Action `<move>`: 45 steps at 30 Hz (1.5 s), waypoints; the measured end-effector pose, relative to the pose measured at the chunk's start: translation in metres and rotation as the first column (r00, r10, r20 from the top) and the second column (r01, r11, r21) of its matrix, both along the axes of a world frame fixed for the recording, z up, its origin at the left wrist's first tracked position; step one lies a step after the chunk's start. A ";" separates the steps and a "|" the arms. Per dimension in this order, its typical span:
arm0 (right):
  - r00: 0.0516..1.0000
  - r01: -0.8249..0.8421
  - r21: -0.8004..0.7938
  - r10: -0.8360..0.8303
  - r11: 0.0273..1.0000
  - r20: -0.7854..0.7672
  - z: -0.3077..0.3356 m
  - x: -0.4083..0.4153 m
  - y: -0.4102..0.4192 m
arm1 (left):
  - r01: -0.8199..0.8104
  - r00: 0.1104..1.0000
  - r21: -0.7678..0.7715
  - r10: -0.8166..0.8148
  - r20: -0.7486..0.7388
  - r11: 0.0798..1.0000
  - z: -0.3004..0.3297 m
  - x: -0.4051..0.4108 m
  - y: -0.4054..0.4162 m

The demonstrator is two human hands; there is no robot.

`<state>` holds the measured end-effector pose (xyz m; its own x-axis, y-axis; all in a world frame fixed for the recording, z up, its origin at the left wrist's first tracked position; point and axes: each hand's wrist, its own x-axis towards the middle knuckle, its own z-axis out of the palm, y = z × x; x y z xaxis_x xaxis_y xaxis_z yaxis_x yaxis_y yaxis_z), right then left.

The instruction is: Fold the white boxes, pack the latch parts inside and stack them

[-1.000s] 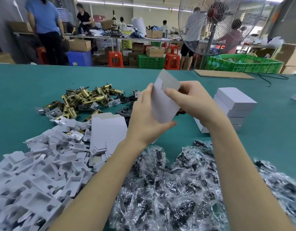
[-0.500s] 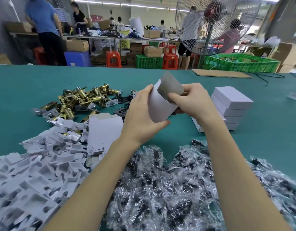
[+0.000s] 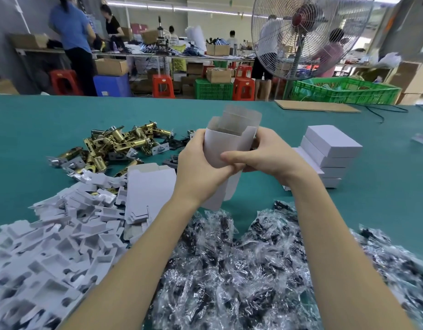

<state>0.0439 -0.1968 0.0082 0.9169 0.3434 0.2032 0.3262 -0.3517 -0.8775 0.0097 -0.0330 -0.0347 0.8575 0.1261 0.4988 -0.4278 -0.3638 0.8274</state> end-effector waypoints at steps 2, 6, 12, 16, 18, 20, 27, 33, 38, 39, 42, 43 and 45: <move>1.000 0.014 -0.005 -0.014 1.000 0.004 -0.001 0.000 0.001 | 0.141 0.983 -0.028 -0.143 -0.111 0.990 0.002 0.001 0.006; 0.999 0.051 -0.020 -0.051 0.998 -0.014 -0.002 0.001 -0.008 | 0.406 0.871 -0.114 -0.421 -0.254 0.907 0.008 0.003 0.032; 0.997 -0.077 -0.001 0.077 0.997 -0.022 -0.005 -0.001 -0.015 | 0.352 0.909 -0.089 -0.363 -0.206 0.932 0.006 0.009 0.036; 0.998 -0.026 0.201 0.014 0.979 0.061 -0.009 0.001 -0.006 | 0.243 0.953 -0.182 -0.269 -0.137 0.953 0.004 0.012 0.035; 0.989 -0.017 0.280 -0.024 0.960 0.144 -0.011 0.002 -0.001 | 0.217 0.963 -0.240 -0.249 -0.109 0.946 0.004 0.013 0.034; 0.976 -0.020 0.298 -0.046 0.954 0.211 -0.013 0.001 0.003 | 0.230 0.961 -0.253 -0.261 -0.094 0.940 0.005 0.013 0.036; 0.980 -0.061 0.279 0.004 0.958 0.200 -0.016 0.003 -0.001 | 0.245 0.961 -0.257 -0.270 -0.066 0.935 0.007 0.010 0.036; 0.986 -0.094 0.278 0.050 0.956 0.161 -0.019 0.005 -0.005 | 0.226 0.972 -0.165 -0.232 -0.020 0.960 0.011 0.005 0.039; 0.984 -0.113 0.234 0.077 0.966 0.160 -0.021 0.007 -0.008 | 0.197 0.980 -0.087 -0.199 -0.011 0.977 0.012 0.002 0.037; 0.985 -0.116 0.227 0.083 0.967 0.153 -0.021 0.007 -0.009 | 0.177 0.984 -0.089 -0.178 0.000 0.980 0.012 0.002 0.036; 0.984 -0.139 0.227 0.108 0.964 0.144 -0.021 0.007 -0.008 | 0.122 0.992 -0.104 -0.118 0.037 0.987 0.013 0.005 0.033; 0.983 -0.148 0.228 0.117 0.962 0.145 -0.021 0.007 -0.008 | 0.113 0.993 -0.106 -0.108 0.048 0.988 0.013 0.006 0.032; 0.981 -0.158 0.231 0.127 0.960 0.145 -0.021 0.007 -0.008 | 0.118 0.993 -0.155 -0.113 0.040 0.981 0.014 0.007 0.030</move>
